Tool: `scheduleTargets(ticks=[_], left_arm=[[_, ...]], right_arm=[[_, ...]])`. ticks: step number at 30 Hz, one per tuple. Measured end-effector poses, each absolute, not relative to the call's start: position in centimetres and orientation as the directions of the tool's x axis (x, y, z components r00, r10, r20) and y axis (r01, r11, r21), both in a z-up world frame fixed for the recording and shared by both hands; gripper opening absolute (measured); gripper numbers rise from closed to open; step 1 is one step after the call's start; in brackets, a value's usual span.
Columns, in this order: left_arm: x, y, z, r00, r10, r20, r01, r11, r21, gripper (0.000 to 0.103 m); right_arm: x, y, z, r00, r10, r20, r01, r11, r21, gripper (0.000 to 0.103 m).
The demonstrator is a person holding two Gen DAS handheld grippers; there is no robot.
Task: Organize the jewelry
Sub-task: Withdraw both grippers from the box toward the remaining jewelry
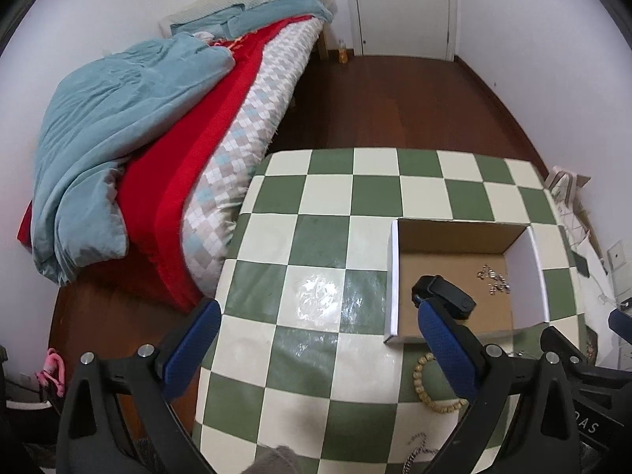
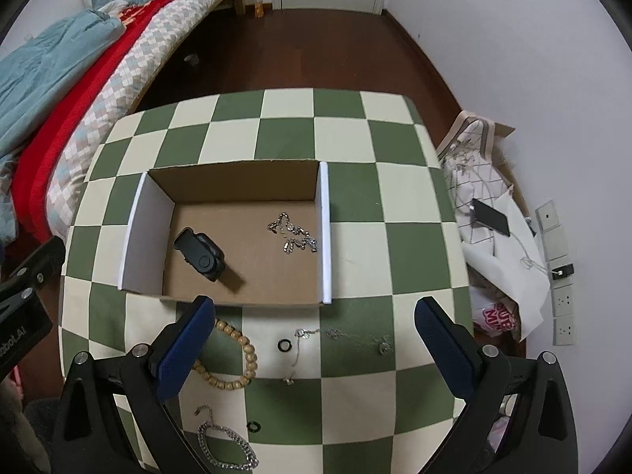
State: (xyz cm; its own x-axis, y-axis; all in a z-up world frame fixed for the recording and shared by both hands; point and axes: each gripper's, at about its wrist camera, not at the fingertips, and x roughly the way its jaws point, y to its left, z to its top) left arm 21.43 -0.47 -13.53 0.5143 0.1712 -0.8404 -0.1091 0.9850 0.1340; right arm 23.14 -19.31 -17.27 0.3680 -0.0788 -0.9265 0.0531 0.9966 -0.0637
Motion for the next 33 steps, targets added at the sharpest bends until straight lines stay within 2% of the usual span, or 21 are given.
scheduleTargets(ticks=[19, 25, 29, 30, 31, 32, 33], left_arm=[[11.6, -1.4, -5.2, 0.669, 0.153, -0.728, -0.111, 0.988, 0.106, 0.102], [9.0, -1.3, -6.0, 0.666, 0.185, -0.722, -0.138, 0.983, 0.124, 0.102], [8.0, -1.6, -9.5, 0.612, 0.206, -0.763, -0.142, 0.978, 0.151, 0.102], [7.7, -1.7, -10.3, 0.598, 0.208, -0.774, -0.140, 0.978, 0.155, 0.102], [7.5, -2.1, -11.7, 0.574, 0.204, -0.793, -0.131, 0.979, 0.156, 0.102], [7.4, -2.5, -13.5, 0.547, 0.199, -0.813, -0.114, 0.980, 0.164, 0.102], [7.3, -2.8, -14.5, 0.533, 0.197, -0.823, -0.100, 0.980, 0.169, 0.101]], right_arm=[[13.9, -19.2, -6.7, 0.575, -0.057, -0.816, 0.070, 0.997, -0.020, 0.102], [10.5, -19.5, -5.5, 0.600, -0.030, -0.799, 0.067, 0.998, 0.012, 0.102], [9.0, -20.0, -7.7, 0.561, -0.002, -0.828, 0.064, 0.997, 0.041, 0.102], [8.6, -20.3, -8.8, 0.548, 0.015, -0.836, 0.061, 0.996, 0.058, 0.097], [8.3, -20.5, -9.9, 0.531, 0.021, -0.847, 0.064, 0.996, 0.065, 0.080], [8.1, -20.8, -11.1, 0.507, 0.026, -0.861, 0.072, 0.995, 0.073, 0.072], [7.8, -21.2, -12.4, 0.478, 0.049, -0.877, 0.077, 0.992, 0.097, 0.055]])
